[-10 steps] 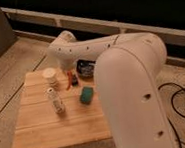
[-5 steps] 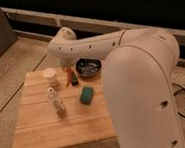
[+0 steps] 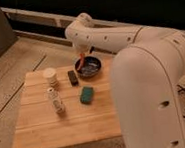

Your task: Place the pepper in the ceramic bowl

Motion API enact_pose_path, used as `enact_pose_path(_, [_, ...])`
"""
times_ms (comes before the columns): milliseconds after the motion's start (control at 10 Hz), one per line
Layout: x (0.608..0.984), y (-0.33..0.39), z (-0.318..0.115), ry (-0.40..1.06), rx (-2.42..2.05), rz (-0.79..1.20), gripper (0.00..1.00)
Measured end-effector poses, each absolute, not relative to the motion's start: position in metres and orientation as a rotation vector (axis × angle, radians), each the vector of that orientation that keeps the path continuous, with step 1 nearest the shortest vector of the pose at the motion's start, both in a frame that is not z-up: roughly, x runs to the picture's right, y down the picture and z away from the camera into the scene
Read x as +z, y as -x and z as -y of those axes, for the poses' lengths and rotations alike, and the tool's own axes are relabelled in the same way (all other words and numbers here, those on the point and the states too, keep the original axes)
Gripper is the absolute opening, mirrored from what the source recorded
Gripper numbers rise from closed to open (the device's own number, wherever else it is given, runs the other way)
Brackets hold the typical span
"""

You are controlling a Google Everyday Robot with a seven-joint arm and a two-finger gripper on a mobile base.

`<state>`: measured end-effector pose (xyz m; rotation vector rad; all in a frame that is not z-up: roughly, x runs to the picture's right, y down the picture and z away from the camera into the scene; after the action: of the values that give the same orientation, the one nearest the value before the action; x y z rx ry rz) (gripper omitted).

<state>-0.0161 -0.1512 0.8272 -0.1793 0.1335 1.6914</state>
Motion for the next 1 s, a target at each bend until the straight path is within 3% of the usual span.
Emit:
enact_pose_path(500, [0.830, 0.017, 0.154, 0.182, 1.708, -0.134, 0.00])
enact_pose_path(1000, [0.884, -0.043, 0.187, 0.149, 1.855, -0.193, 0.00])
